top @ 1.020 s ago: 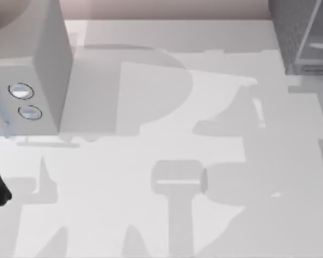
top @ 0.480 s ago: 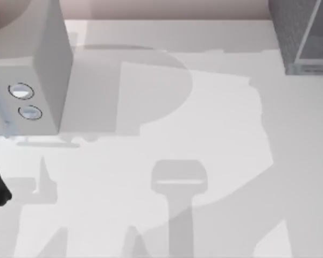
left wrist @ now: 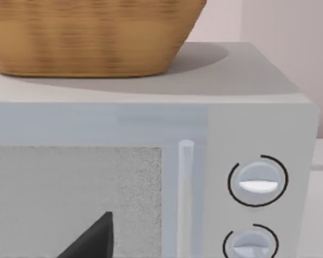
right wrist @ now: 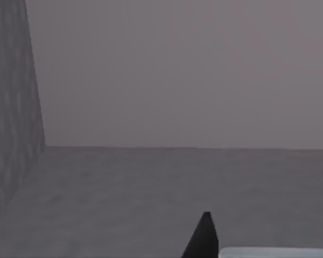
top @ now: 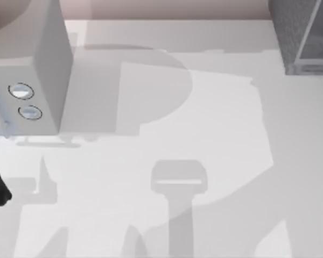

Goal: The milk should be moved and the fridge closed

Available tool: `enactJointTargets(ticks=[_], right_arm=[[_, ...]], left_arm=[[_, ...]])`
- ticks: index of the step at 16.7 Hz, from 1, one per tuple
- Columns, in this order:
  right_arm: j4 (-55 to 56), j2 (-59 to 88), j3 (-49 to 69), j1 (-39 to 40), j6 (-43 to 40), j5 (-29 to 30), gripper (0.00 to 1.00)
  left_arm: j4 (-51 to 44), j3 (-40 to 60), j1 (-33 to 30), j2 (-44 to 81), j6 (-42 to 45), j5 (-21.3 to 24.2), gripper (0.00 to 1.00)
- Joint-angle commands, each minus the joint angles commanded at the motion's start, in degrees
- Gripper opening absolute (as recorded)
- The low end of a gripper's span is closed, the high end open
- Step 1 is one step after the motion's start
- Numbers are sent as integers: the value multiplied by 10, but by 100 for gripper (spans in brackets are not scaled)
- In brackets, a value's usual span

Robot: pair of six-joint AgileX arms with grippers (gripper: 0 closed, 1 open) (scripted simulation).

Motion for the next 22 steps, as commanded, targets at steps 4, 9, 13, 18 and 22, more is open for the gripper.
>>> enactJointTargets(ticks=[4,9,13,18,22], right_arm=[[0,0,0,0,0,0,23],[0,0,0,0,0,0,60],[0,0,0,0,0,0,90],[0,0,0,0,0,0,100],[0,0,0,0,0,0,100]], left_arm=[[0,0,0,0,0,0,100],[0,0,0,0,0,0,100],[0,0,0,0,0,0,100],[0,0,0,0,0,0,100],[0,0,0,0,0,0,100]])
